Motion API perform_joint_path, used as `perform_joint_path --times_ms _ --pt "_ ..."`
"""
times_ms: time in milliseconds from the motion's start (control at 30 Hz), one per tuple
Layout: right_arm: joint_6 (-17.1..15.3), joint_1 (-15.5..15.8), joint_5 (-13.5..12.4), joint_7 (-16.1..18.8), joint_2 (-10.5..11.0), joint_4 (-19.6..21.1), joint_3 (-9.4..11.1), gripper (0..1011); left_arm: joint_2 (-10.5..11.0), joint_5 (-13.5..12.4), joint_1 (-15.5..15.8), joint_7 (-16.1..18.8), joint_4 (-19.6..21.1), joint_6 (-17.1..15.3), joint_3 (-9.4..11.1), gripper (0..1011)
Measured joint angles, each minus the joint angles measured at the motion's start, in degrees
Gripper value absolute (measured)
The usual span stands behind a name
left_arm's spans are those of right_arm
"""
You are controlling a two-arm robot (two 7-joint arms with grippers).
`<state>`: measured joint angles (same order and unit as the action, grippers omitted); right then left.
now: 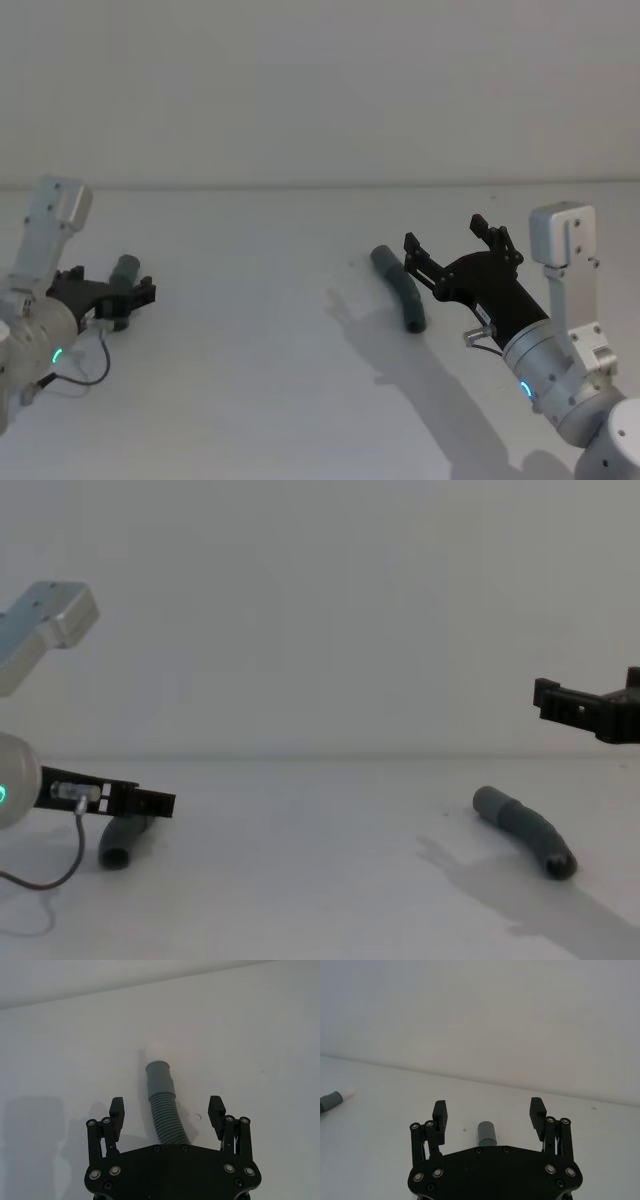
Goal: Use both hands to pick up one end of the pipe from the table, align the ends, and insert them.
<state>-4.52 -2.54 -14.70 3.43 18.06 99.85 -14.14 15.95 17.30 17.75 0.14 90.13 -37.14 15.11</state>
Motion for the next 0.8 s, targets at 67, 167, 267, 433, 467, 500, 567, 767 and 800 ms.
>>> perform_joint_path --times_ms 67,167,267,433,467,500,567,767,800 --pt "0.0 0.0 0.0 0.0 0.0 0.0 0.0 1002 -0.1 -0.1 0.5 -0.1 -0.6 -0.3 0.1 1002" --pt "0.0 0.0 0.0 0.0 0.0 0.0 0.0 1002 -0.4 -0.3 1.4 -0.2 -1.6 -1.1 0.2 1002" --pt "0.0 0.0 0.0 0.0 0.0 0.0 0.0 1002 -0.7 -0.4 2.2 -0.3 -2.6 -1.6 0.3 1001" --pt "0.0 0.0 0.0 0.0 0.0 0.0 0.0 1002 -1.3 -0.4 3.2 -0.4 -4.1 -2.4 0.2 1001" --pt "0.0 0.0 0.0 0.0 0.0 0.0 0.0 1002 -1.4 -0.4 3.3 -0.4 -4.2 -2.5 0.1 1001" --pt "0.0 0.0 0.0 0.0 0.0 0.0 0.0 1002 -1.5 -0.4 3.4 -0.4 -4.4 -2.6 0.1 1002" --pt "0.0 0.0 0.0 0.0 0.0 0.0 0.0 1002 -1.7 -0.4 3.7 -0.4 -4.7 -2.8 0.0 1002" --pt "0.0 0.0 0.0 0.0 0.0 0.0 0.0 1002 -2.4 -0.4 4.6 -0.8 -6.1 -3.3 -0.2 1001" --pt "0.0 0.0 0.0 0.0 0.0 0.0 0.0 1002 -2.5 -0.4 4.7 -0.8 -6.3 -3.4 -0.2 1002"
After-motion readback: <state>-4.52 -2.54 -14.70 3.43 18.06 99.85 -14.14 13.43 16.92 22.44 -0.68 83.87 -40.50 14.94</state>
